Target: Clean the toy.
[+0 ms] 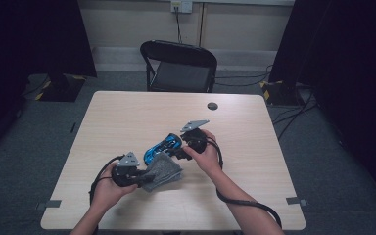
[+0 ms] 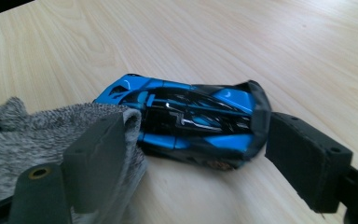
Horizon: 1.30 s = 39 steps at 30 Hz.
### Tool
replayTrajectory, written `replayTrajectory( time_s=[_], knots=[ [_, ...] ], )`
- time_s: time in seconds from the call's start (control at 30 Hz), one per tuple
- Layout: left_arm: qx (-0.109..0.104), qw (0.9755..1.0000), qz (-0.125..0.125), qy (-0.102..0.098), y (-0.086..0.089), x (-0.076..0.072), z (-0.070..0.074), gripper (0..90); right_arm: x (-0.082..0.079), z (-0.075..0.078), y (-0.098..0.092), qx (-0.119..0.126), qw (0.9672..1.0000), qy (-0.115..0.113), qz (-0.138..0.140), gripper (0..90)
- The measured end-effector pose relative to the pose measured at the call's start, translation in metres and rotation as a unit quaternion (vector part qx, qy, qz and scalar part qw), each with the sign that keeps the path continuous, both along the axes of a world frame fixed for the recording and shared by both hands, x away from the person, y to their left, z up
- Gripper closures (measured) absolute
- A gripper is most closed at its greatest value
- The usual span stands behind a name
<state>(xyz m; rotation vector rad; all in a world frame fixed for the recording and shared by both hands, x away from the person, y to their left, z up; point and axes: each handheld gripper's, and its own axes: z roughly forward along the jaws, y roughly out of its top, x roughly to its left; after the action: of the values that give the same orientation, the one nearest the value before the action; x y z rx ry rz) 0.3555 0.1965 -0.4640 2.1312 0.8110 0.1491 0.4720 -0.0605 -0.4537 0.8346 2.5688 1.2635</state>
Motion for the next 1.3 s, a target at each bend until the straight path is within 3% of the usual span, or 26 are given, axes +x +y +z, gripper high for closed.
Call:
replayTrajectory(
  time_s=[0.27, 0.5, 0.53, 0.67, 0.83, 0.9, 1.13, 1.3],
  knots=[
    [-0.006, 0.9993, 0.036, -0.011, 0.031, -0.008, 0.009, 75.7, 0.010, -0.010, 0.028, -0.020, 0.9994, -0.008, 0.026, 20.4],
    [-0.005, 0.9995, 0.030, 0.002, 0.030, -0.008, 0.002, 75.6, 0.015, -0.024, 0.052, -0.034, 0.9980, -0.002, 0.053, 20.7],
    [-0.005, 0.9996, 0.027, 0.003, 0.030, -0.009, 0.004, 75.6, 0.016, -0.027, 0.054, -0.031, 0.9982, 0.000, 0.050, 16.8],
    [-0.006, 0.9995, 0.030, 0.002, 0.035, -0.011, 0.009, 75.6, 0.019, -0.032, 0.053, -0.011, 0.9986, 0.004, 0.052, 16.5],
    [-0.003, 0.9993, 0.037, 0.000, 0.038, -0.011, 0.011, 75.7, 0.022, -0.032, 0.049, -0.014, 0.9988, 0.004, 0.047, 16.5],
    [-0.001, 0.9994, 0.034, 0.002, 0.037, -0.011, 0.010, 75.6, 0.025, -0.032, 0.044, -0.009, 0.9994, 0.005, 0.033, 16.6],
    [0.001, 0.9991, 0.042, 0.003, 0.042, -0.009, 0.012, 75.7, 0.029, -0.032, 0.040, -0.010, 0.9994, 0.007, 0.032, 16.9],
    [0.000, 0.9970, 0.076, -0.014, 0.059, -0.008, 0.021, 75.7, 0.028, -0.033, 0.040, -0.007, 0.9995, 0.005, 0.030, 16.8]
  ],
)
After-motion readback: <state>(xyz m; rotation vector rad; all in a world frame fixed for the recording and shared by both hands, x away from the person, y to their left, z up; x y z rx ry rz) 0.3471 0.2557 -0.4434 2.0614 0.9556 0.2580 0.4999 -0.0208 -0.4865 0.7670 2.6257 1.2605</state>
